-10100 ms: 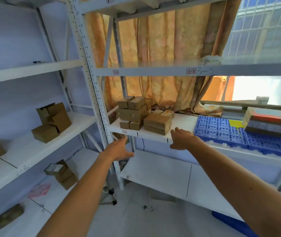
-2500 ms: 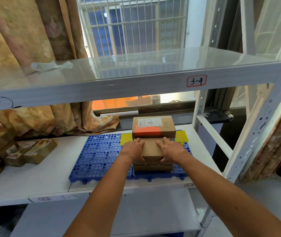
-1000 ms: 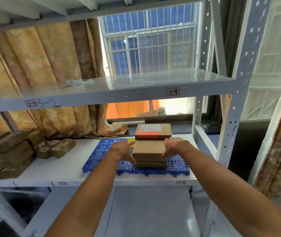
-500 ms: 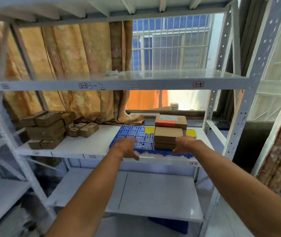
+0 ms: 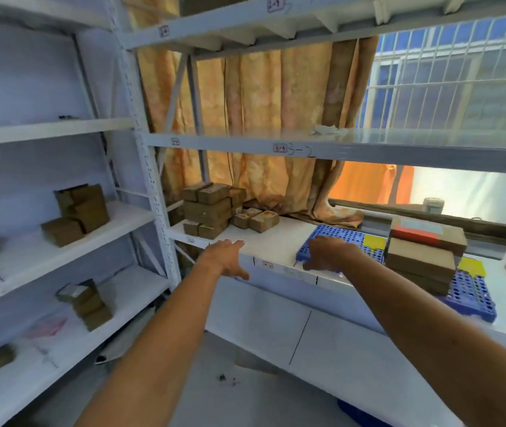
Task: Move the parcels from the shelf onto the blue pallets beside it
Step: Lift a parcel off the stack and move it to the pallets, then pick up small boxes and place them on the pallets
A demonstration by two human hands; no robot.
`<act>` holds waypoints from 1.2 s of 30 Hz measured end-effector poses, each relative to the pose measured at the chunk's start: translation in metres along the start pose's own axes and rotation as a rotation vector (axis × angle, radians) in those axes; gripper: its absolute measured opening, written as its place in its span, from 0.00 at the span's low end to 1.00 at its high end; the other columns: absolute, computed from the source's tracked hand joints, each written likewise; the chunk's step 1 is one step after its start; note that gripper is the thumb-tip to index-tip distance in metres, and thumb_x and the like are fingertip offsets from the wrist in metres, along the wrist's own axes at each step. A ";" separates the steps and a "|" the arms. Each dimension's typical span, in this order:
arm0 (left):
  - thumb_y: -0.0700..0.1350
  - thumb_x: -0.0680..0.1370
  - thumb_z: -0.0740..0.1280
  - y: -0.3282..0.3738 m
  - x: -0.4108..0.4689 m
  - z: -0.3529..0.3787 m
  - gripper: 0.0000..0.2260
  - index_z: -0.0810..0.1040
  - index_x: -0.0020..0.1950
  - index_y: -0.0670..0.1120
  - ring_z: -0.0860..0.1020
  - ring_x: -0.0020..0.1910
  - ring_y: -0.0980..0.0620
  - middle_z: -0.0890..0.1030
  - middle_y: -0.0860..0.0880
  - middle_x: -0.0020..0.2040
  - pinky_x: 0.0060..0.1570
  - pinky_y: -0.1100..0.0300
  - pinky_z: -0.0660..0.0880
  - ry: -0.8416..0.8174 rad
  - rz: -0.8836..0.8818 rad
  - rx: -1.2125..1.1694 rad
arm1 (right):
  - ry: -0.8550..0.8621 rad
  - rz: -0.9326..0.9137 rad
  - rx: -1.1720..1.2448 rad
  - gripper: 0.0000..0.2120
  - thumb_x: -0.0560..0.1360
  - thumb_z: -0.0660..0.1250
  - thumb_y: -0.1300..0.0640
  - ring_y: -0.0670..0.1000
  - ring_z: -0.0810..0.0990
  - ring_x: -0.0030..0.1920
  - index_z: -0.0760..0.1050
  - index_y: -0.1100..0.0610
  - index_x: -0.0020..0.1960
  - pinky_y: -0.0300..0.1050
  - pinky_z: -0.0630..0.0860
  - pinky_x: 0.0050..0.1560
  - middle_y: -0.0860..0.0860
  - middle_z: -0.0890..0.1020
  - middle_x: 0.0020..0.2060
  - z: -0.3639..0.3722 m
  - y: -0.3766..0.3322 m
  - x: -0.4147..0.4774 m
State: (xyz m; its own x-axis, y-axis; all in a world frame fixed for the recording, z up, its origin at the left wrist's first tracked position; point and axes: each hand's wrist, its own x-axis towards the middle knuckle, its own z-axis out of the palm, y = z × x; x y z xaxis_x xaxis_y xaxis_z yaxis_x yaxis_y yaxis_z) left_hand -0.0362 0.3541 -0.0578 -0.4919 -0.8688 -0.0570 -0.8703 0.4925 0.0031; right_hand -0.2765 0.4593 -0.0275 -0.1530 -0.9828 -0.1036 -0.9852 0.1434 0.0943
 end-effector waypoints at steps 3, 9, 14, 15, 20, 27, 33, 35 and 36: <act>0.65 0.71 0.73 -0.035 -0.006 0.003 0.47 0.54 0.82 0.51 0.66 0.75 0.41 0.64 0.43 0.79 0.72 0.45 0.66 -0.018 -0.064 -0.001 | -0.012 -0.087 0.007 0.29 0.78 0.65 0.41 0.59 0.74 0.65 0.69 0.59 0.70 0.49 0.69 0.54 0.57 0.73 0.65 0.001 -0.039 0.031; 0.66 0.70 0.73 -0.086 0.020 0.010 0.48 0.54 0.82 0.51 0.66 0.75 0.41 0.64 0.44 0.79 0.71 0.45 0.67 -0.018 -0.128 -0.016 | -0.019 -0.207 -0.024 0.27 0.77 0.65 0.42 0.59 0.75 0.62 0.70 0.58 0.68 0.49 0.70 0.55 0.57 0.74 0.63 0.010 -0.083 0.095; 0.65 0.71 0.73 -0.105 0.061 0.015 0.46 0.55 0.81 0.50 0.67 0.75 0.42 0.65 0.45 0.79 0.70 0.46 0.67 -0.061 -0.120 -0.006 | -0.025 -0.214 0.027 0.27 0.78 0.65 0.42 0.58 0.75 0.63 0.71 0.59 0.69 0.49 0.72 0.57 0.56 0.75 0.65 -0.009 -0.083 0.157; 0.65 0.72 0.73 -0.106 0.071 0.015 0.45 0.56 0.81 0.50 0.67 0.75 0.42 0.65 0.45 0.79 0.70 0.46 0.67 -0.072 -0.123 -0.009 | -0.026 -0.214 0.036 0.26 0.78 0.65 0.42 0.57 0.75 0.63 0.72 0.59 0.68 0.48 0.72 0.55 0.56 0.75 0.65 -0.013 -0.081 0.168; 0.69 0.72 0.69 -0.105 0.128 0.007 0.46 0.54 0.82 0.50 0.64 0.77 0.41 0.62 0.44 0.80 0.71 0.46 0.65 -0.100 -0.135 -0.024 | -0.068 -0.186 0.021 0.25 0.78 0.65 0.43 0.56 0.76 0.60 0.72 0.58 0.69 0.46 0.73 0.51 0.54 0.76 0.63 -0.015 -0.064 0.212; 0.68 0.75 0.67 -0.104 0.202 0.017 0.43 0.55 0.82 0.48 0.64 0.77 0.41 0.62 0.44 0.80 0.71 0.45 0.65 -0.102 -0.107 -0.056 | -0.108 -0.129 0.019 0.24 0.77 0.66 0.44 0.56 0.76 0.61 0.72 0.57 0.67 0.46 0.72 0.51 0.54 0.76 0.63 -0.002 -0.035 0.266; 0.67 0.76 0.66 -0.117 0.247 0.029 0.43 0.55 0.82 0.47 0.63 0.76 0.41 0.60 0.44 0.80 0.71 0.47 0.65 -0.102 -0.034 -0.053 | -0.158 -0.079 0.044 0.25 0.77 0.67 0.43 0.56 0.76 0.61 0.73 0.57 0.68 0.47 0.73 0.53 0.55 0.75 0.64 0.005 -0.038 0.313; 0.68 0.76 0.66 -0.123 0.262 0.034 0.43 0.54 0.82 0.48 0.62 0.77 0.42 0.58 0.44 0.81 0.72 0.46 0.64 -0.135 -0.010 -0.051 | -0.180 -0.062 0.035 0.25 0.77 0.66 0.42 0.56 0.76 0.60 0.73 0.57 0.67 0.47 0.73 0.51 0.54 0.76 0.63 0.008 -0.045 0.328; 0.68 0.76 0.66 -0.126 0.271 0.037 0.43 0.53 0.82 0.48 0.61 0.78 0.42 0.58 0.44 0.81 0.73 0.46 0.64 -0.154 0.005 -0.054 | -0.190 -0.052 0.027 0.25 0.77 0.66 0.42 0.55 0.76 0.60 0.73 0.57 0.67 0.46 0.72 0.51 0.54 0.76 0.63 0.009 -0.049 0.336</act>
State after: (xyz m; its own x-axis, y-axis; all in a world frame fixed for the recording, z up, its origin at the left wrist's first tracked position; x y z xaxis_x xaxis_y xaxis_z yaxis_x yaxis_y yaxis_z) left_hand -0.0585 0.0582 -0.1101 -0.4904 -0.8461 -0.2088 -0.8698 0.4900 0.0574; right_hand -0.2806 0.1233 -0.0757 -0.1112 -0.9497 -0.2927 -0.9935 0.0987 0.0572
